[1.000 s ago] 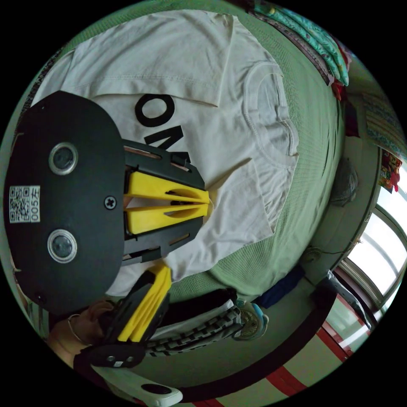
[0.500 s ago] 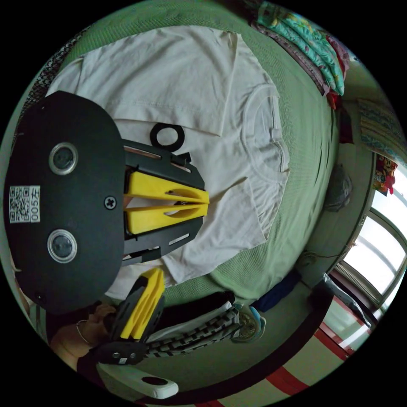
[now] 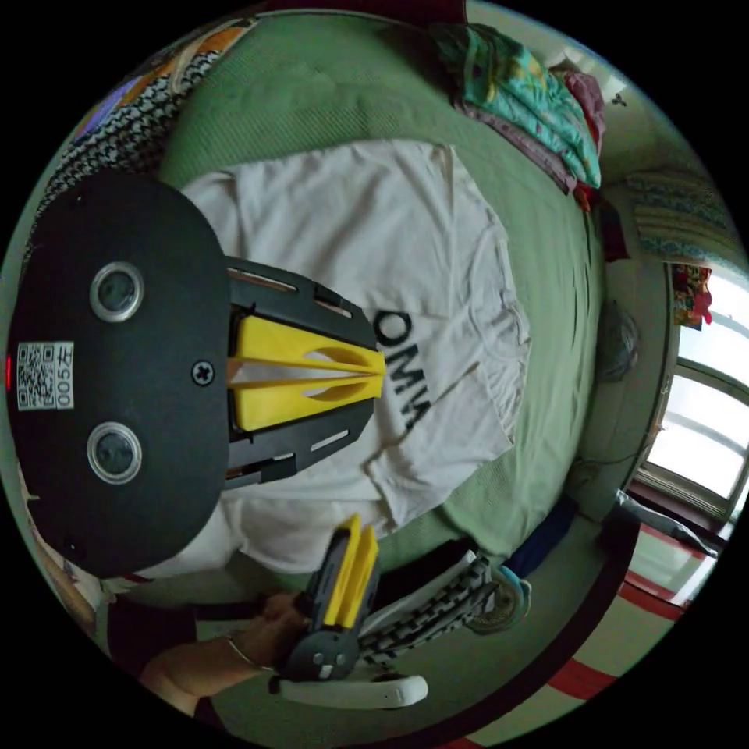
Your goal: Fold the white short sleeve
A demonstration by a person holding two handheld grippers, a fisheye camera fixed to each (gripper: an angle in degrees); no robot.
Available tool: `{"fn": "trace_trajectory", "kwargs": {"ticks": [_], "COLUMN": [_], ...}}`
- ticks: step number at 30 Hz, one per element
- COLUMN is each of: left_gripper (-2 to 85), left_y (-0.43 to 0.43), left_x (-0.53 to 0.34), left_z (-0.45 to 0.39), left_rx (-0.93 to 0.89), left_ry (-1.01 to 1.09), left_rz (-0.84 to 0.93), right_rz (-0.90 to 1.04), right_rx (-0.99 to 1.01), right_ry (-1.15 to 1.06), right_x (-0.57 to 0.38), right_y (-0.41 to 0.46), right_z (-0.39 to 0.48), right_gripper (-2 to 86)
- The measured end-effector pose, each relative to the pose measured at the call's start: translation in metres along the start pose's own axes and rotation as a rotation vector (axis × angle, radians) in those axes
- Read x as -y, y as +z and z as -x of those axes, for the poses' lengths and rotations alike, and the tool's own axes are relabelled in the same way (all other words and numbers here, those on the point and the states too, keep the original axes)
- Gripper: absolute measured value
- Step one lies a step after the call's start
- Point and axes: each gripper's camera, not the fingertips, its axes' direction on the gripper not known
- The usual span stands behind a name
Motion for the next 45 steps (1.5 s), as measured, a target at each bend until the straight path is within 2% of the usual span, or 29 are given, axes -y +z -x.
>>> {"fn": "trace_trajectory", "kwargs": {"ticks": [7,13,24,29,32,36,42,45], "left_gripper": [7.5,10.4,10.4,9.6,7.9,2.4,1.8,1.8], "left_y": [-0.054,-0.07,-0.083,-0.097,-0.108,-0.133,-0.199,-0.222], "left_x": [-0.104,-0.144,-0.173,-0.181,-0.185,-0.185,-0.162,-0.133], "left_z": [0.057,0.087,0.1,0.11,0.111,0.113,0.131,0.139], "left_rx": [0.109,0.168,0.176,0.149,0.153,0.114,0.099,0.146], "left_ry": [-0.218,-0.311,-0.293,-0.279,-0.247,-0.174,-0.158,-0.133], "left_rz": [0.078,0.091,0.069,0.091,0.099,0.102,-0.072,-0.136], "right_rz": [0.022,0.047,0.058,-0.002,-0.044,-0.109,-0.229,-0.284], "right_rx": [0.003,0.003,-0.049,-0.047,-0.052,-0.052,-0.015,-0.098], "right_ry": [0.139,0.175,0.14,0.184,0.16,0.137,0.141,0.134], "right_x": [-0.069,-0.087,-0.096,-0.11,-0.116,-0.115,-0.077,-0.043], "right_y": [-0.006,0.008,0.01,0.004,-0.004,-0.022,-0.061,-0.072], "right_z": [-0.028,-0.031,-0.019,-0.016,-0.007,-0.009,-0.035,-0.044], "right_gripper": [7.6,7.2,6.5,5.4,0.1,-1.5,-1.7,-1.7]}}
